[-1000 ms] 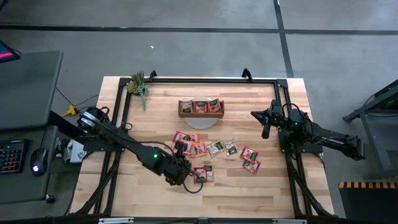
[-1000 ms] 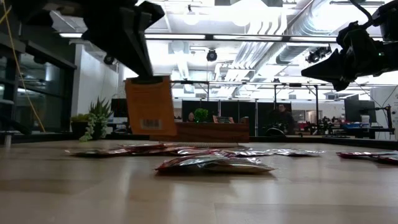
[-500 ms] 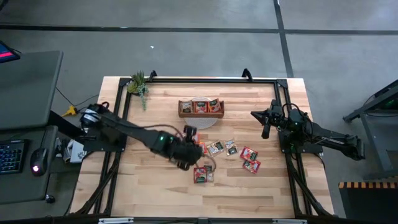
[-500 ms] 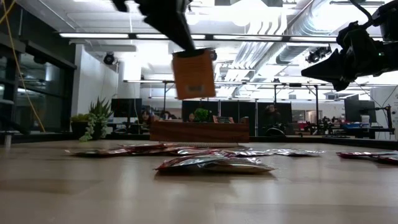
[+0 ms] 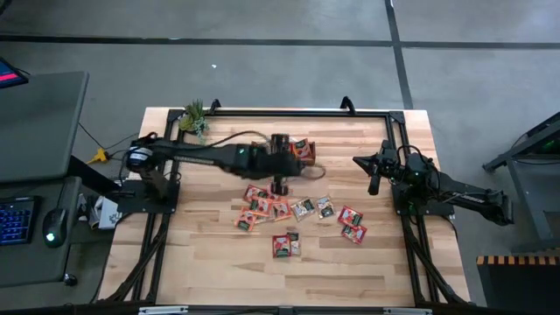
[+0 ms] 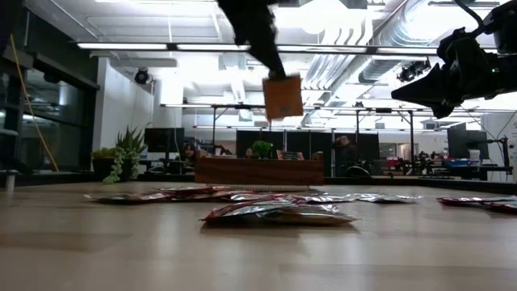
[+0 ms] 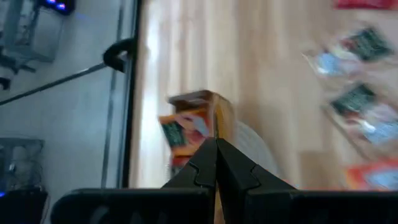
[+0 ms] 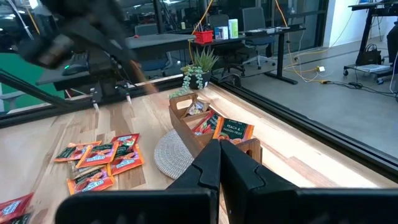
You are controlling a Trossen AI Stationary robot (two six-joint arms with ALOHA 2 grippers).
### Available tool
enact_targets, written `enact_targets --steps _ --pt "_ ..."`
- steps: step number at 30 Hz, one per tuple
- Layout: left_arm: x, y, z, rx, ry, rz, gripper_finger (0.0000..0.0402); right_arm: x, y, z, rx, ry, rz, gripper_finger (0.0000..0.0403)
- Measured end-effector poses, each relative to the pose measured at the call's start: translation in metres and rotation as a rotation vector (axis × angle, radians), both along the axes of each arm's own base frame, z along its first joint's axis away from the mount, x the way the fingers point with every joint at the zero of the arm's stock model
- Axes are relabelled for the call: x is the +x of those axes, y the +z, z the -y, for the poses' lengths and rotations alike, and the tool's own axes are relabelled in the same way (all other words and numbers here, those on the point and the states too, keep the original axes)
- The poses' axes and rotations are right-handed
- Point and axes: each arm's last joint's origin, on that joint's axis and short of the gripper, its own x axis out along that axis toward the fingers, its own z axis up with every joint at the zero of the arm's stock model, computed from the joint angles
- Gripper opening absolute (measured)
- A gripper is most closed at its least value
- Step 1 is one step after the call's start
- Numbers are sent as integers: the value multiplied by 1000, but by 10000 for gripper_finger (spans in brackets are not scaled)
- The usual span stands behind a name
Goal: Pick & Place Tea
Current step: Put the orange tea bag in the right section of the wooden organizer
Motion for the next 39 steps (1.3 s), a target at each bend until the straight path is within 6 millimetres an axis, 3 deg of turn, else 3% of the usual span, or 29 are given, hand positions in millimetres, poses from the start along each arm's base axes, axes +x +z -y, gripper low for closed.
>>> enact_targets --steps 2,5,7,10,13,18,28,39 --pt "5 -6 -15 -6 10 -53 0 0 0 0 0 -1 0 0" --pt "24 2 -36 2 42 6 0 0 0 0 0 -1 1 0" --pt "23 3 -48 -13 58 -33 0 0 0 0 -1 0 1 0" --pt "42 0 -65 -27 77 19 0 0 0 0 0 0 1 0" --pt "48 -9 -79 -53 92 -41 0 0 0 0 0 0 1 0" --pt "51 -6 -90 -73 100 -37 0 0 0 0 0 0 1 0" --pt "38 -17 -86 -205 117 -180 0 0 0 0 0 0 1 0" --pt "35 -21 -43 -213 57 -294 18 0 0 0 0 0 1 0"
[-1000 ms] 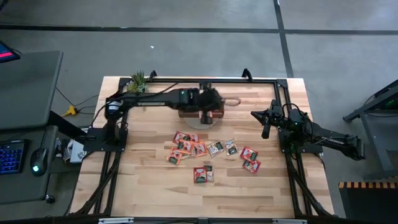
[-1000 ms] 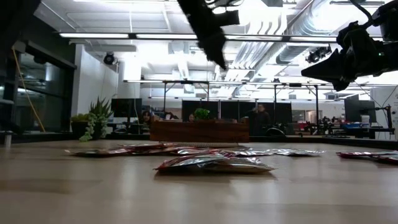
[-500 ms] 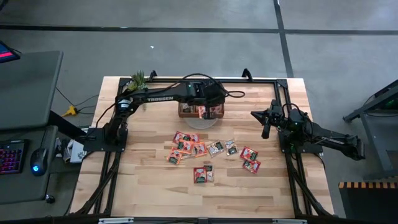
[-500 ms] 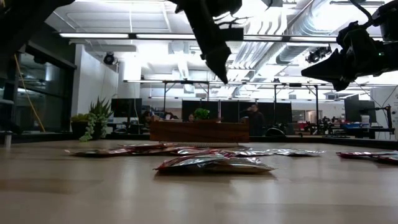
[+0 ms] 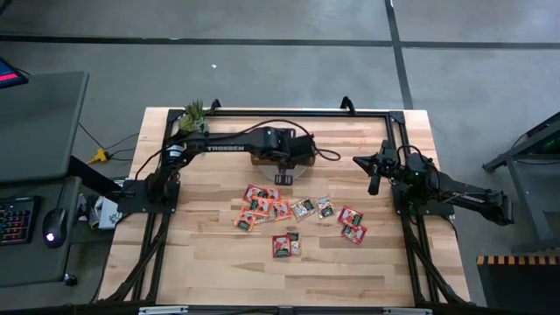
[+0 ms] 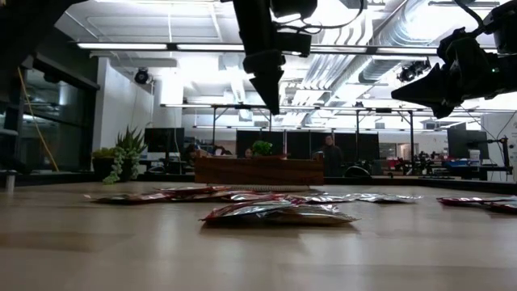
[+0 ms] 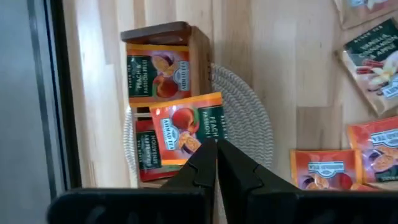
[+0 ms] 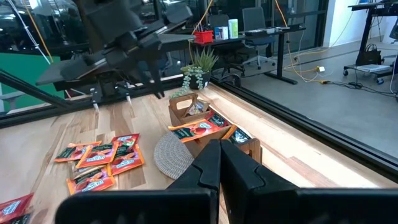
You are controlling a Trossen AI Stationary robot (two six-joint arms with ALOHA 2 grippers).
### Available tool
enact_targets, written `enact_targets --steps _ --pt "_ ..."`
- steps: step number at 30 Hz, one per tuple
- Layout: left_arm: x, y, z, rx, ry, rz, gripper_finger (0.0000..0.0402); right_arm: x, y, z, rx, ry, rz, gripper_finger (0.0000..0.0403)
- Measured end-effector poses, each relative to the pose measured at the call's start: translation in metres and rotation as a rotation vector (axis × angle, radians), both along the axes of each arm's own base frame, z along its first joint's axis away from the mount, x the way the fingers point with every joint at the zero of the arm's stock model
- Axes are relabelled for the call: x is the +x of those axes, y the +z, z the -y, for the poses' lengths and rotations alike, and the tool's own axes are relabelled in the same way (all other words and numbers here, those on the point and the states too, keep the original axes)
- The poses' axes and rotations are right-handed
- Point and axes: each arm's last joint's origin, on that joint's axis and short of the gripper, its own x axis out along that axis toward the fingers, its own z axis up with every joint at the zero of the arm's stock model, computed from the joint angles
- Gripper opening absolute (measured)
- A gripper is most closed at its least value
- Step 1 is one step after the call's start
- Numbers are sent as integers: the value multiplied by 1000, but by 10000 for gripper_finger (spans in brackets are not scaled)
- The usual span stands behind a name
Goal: Pick & Place Tea
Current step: Put the orange tea bag in the right section of the wooden organizer
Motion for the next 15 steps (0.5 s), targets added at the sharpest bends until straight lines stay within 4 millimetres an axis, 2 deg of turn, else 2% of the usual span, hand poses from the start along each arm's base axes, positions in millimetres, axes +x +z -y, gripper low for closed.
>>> enact_targets --steps 6,11,15 --pt "2 -7 28 11 -30 -2 97 0 0 0 0 0 0 0" --pt "6 -32 44 35 29 52 190 0 0 0 0 0 0 0" --pt "6 -50 52 133 105 86 261 0 0 0 0 0 0 0"
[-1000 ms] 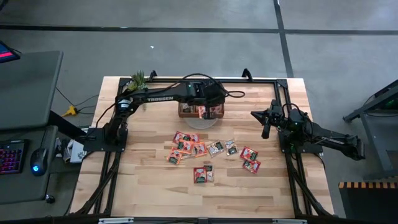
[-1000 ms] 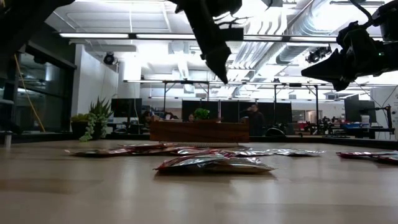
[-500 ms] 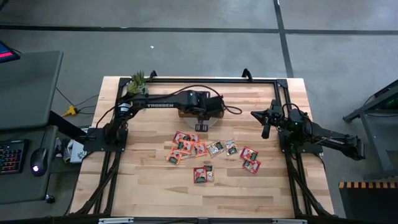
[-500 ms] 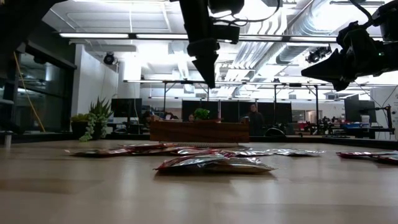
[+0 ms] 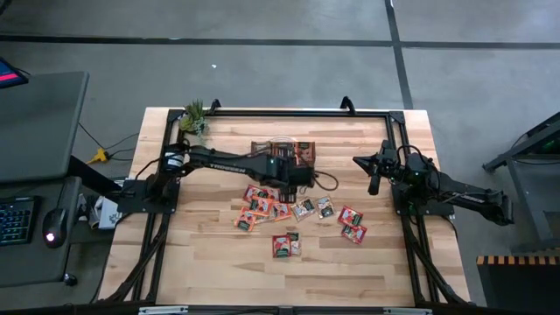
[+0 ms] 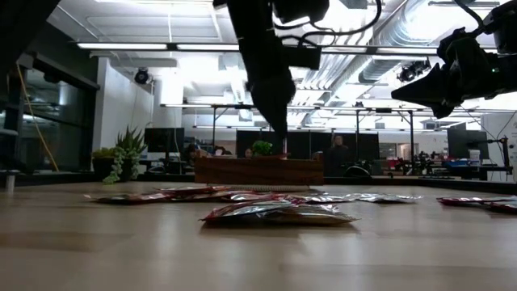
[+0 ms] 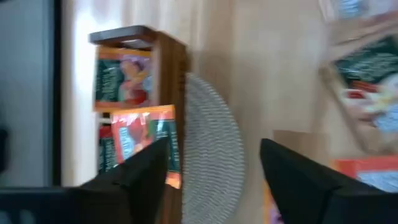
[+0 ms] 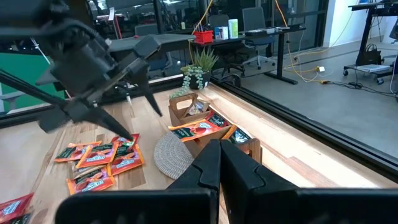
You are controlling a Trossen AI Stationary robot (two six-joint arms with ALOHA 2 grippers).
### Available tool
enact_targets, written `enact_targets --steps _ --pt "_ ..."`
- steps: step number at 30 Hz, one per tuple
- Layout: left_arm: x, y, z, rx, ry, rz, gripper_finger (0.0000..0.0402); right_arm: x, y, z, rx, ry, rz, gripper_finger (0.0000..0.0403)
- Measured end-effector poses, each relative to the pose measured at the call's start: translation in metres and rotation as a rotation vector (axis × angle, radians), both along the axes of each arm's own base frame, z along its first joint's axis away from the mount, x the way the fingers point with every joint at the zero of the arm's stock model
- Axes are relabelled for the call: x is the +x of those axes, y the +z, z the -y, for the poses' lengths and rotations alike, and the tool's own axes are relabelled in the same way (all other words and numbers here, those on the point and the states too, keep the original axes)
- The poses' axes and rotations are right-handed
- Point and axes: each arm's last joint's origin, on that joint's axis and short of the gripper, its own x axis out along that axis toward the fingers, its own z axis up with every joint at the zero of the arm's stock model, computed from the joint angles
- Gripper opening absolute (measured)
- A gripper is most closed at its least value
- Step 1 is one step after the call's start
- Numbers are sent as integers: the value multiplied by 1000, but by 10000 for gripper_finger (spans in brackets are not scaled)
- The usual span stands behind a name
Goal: Pick & Place Tea
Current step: Put the orange tea bag in the right section of the wooden organizer
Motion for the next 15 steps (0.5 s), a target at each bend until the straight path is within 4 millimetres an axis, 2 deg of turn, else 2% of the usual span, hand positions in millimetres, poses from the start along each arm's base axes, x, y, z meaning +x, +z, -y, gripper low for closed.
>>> enact_targets --steps 3,6,15 --pt "-2 -13 5 76 56 24 301 0 0 0 0 0 0 0" --pt "-3 -22 8 89 95 54 322 0 0 0 0 0 0 0" --pt "-4 -32 3 164 154 104 327 0 0 0 0 0 0 0"
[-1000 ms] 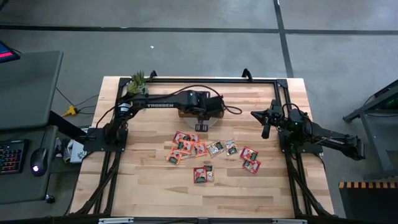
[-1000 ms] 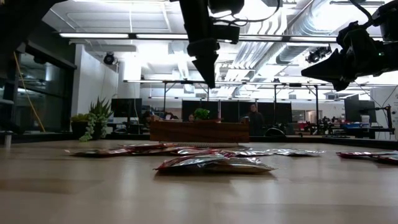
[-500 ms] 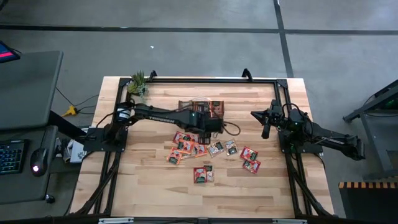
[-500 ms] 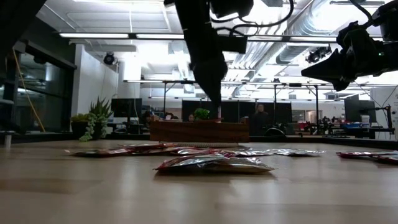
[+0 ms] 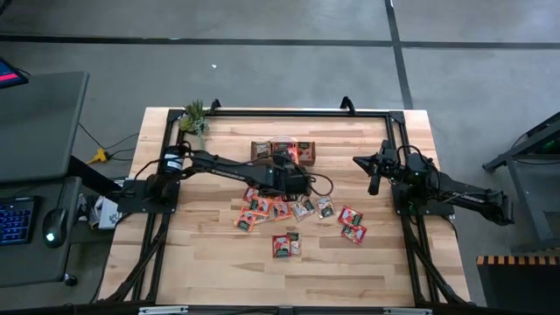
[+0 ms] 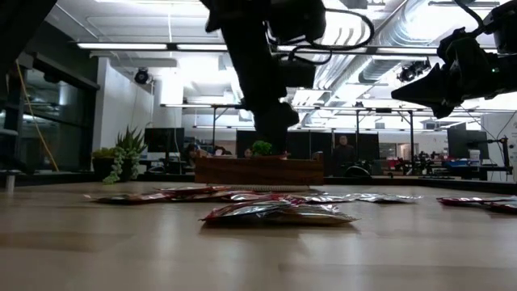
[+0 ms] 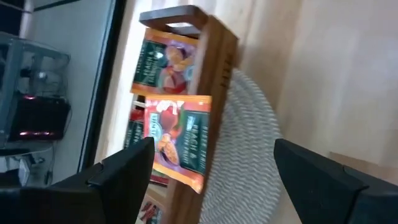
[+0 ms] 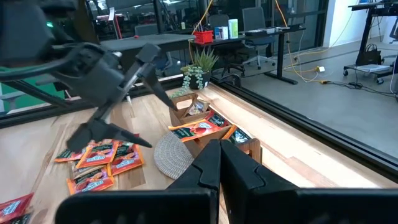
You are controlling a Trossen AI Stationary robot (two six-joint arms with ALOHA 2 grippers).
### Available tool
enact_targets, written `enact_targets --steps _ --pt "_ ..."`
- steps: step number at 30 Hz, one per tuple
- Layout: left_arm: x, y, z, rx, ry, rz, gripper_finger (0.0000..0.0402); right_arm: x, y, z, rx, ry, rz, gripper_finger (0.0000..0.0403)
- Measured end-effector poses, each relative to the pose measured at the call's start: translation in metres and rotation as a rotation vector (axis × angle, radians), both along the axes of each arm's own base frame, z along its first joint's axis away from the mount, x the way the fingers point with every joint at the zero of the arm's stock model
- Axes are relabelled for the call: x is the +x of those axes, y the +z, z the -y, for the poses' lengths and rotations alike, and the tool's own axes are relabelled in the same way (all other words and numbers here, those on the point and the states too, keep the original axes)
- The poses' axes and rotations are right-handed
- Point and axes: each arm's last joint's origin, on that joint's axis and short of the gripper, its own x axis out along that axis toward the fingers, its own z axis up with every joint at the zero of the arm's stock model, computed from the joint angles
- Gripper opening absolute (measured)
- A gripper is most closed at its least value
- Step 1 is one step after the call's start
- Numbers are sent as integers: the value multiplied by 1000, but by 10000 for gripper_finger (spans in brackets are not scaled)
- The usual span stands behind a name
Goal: Pick & Place Tea
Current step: Put the orange tea bag in the right section of the wooden organizer
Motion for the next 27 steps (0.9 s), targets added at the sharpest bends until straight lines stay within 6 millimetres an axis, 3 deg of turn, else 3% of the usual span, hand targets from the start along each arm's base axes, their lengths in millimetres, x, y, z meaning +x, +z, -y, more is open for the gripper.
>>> enact_targets --steps 15,27 --pt "-8 -25 -9 12 23 -9 328 0 0 0 0 0 0 0" --pt "-6 -25 -23 49 29 -14 326 0 0 0 0 0 0 0"
